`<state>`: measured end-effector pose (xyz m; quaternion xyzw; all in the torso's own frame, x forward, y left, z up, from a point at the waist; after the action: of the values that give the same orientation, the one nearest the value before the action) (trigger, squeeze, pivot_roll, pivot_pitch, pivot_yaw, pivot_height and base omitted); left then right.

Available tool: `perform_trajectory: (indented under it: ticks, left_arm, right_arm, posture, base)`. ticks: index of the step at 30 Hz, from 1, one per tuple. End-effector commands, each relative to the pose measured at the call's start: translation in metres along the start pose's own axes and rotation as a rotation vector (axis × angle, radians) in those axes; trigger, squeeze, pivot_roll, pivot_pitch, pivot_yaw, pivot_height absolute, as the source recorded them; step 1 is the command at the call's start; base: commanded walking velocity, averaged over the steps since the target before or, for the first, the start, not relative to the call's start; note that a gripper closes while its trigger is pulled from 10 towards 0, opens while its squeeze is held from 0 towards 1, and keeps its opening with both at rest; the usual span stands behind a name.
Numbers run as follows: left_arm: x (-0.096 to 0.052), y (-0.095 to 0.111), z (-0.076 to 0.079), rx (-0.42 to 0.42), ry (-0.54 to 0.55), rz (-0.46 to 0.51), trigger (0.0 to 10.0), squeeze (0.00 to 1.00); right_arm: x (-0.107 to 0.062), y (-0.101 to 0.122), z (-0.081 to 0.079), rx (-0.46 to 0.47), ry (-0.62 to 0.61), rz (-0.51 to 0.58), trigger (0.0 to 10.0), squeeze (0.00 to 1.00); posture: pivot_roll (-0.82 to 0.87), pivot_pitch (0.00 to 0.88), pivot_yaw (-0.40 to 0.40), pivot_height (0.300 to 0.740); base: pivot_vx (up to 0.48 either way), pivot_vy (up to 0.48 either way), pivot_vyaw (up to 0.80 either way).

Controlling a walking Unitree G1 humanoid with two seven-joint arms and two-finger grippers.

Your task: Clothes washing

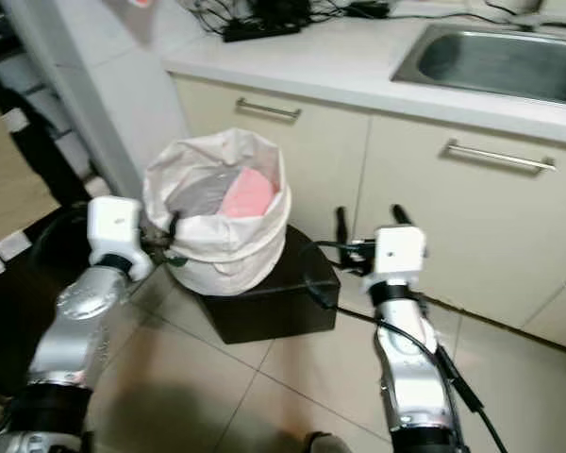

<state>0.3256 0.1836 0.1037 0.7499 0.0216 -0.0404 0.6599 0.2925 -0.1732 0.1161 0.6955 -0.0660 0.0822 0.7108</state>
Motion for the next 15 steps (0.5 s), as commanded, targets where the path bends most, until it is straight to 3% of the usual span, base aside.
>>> perform_trajectory:
  ticks: [1,3,5,10,15]
  left_arm:
    - [-0.010,-0.005,-0.012,-0.031,0.046,-0.014,10.0,0.00]
    - [-0.034,-0.026,-0.019,-0.027,0.055,-0.076,10.0,0.00]
    - [-0.046,-0.038,-0.012,-0.011,0.014,-0.103,10.0,0.00]
    - [-0.051,-0.033,0.011,0.025,-0.109,-0.068,10.0,0.00]
    - [-0.050,-0.027,0.013,0.061,-0.157,-0.050,10.0,0.00]
  right_arm:
    - [-0.009,0.003,0.002,-0.008,-0.010,0.033,10.0,0.00]
    - [-0.036,-0.016,0.010,-0.031,-0.035,-0.038,10.0,0.00]
    - [-0.049,-0.027,0.011,-0.026,-0.036,-0.084,10.0,0.00]
    - [-0.052,-0.037,0.008,-0.027,-0.027,-0.124,10.0,0.00]
    - [-0.048,-0.038,0.010,-0.022,-0.044,-0.122,10.0,0.00]
  posture:
    - [-0.16,0.000,0.127,0.740]
    - [-0.14,0.000,0.122,0.740]
    - [-0.14,0.000,0.119,0.740]
    - [-0.12,0.000,0.125,0.740]
    - [-0.12,0.000,0.136,0.740]
  base:
    - [0.000,0.000,-0.76]
    - [0.000,0.000,-0.76]
    - [0.000,0.000,-0.76]
    - [0.000,0.000,-0.76]
    - [0.000,0.000,-0.76]
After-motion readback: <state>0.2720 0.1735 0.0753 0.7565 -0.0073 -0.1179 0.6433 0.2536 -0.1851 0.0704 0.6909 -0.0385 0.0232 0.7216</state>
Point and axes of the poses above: a point about 5 cm out from each wrist's last joint towards the gripper, its own x axis pointing out of the wrist towards the gripper, its own y axis along the axis of the wrist's last joint, z = x × y, the point moved 2 cm from there along x, pointing out of the wrist towards the gripper, and after that the axes turned 3 degrees about x, right-handed, at the moved point
